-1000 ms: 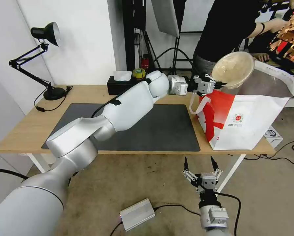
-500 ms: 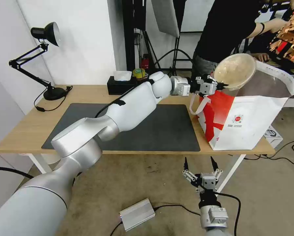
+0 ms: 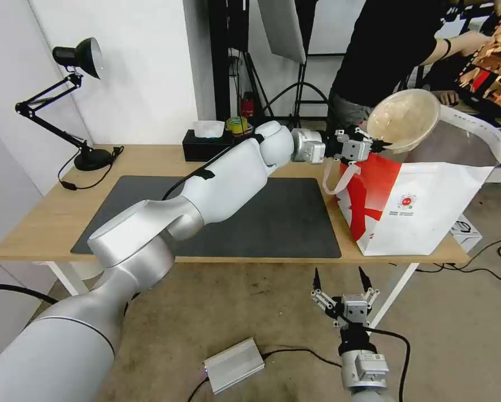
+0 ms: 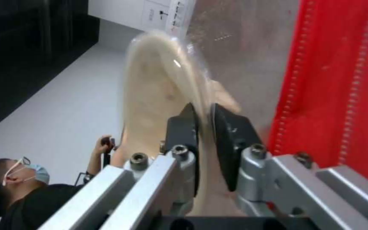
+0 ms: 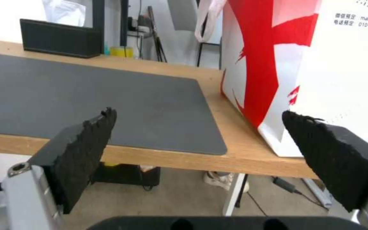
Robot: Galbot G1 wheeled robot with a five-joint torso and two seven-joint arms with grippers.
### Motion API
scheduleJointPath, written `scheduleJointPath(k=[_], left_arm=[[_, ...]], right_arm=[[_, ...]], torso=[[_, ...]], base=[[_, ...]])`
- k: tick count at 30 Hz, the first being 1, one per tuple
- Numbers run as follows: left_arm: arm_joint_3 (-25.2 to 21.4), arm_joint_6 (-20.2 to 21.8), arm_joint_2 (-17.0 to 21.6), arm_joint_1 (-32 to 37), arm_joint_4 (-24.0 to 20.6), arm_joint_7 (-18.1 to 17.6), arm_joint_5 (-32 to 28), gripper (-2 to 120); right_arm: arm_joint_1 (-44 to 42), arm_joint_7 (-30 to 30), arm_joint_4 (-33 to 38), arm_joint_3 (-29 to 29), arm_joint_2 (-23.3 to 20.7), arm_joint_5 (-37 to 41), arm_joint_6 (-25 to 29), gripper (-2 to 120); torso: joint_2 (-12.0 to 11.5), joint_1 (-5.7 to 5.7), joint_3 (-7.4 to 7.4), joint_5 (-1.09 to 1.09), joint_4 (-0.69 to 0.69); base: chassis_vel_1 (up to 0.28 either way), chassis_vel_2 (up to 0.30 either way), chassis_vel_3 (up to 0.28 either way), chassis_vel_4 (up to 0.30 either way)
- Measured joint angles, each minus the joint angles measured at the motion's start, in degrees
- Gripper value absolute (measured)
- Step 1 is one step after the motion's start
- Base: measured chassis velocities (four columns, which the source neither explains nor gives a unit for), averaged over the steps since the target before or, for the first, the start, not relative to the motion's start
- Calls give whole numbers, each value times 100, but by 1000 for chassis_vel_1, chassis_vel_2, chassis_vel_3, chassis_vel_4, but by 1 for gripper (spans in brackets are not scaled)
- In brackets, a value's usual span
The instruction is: Pick up the trash from the table and place it into the takeout bag.
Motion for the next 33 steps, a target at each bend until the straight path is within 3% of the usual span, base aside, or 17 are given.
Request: scheduleJointPath(k=[20, 29, 33], left_arm=[[64, 29, 105, 2, -258, -51, -113, 94], [-44, 51, 153, -85, -357, -67, -256, 100], [-56, 319, 383, -241, -649, -226, -744, 100]], right_arm=[[-19, 0, 20, 0, 16, -35, 3, 99], [-1, -3, 21, 3, 9, -36, 3, 99], [32, -5, 29, 7, 6, -29, 0, 99]], torso=[[0, 0, 0, 0, 0], [0, 0, 0, 0, 0], [0, 0, 0, 0, 0]], base=[[0, 0, 0, 0], [0, 0, 0, 0], [0, 0, 0, 0]])
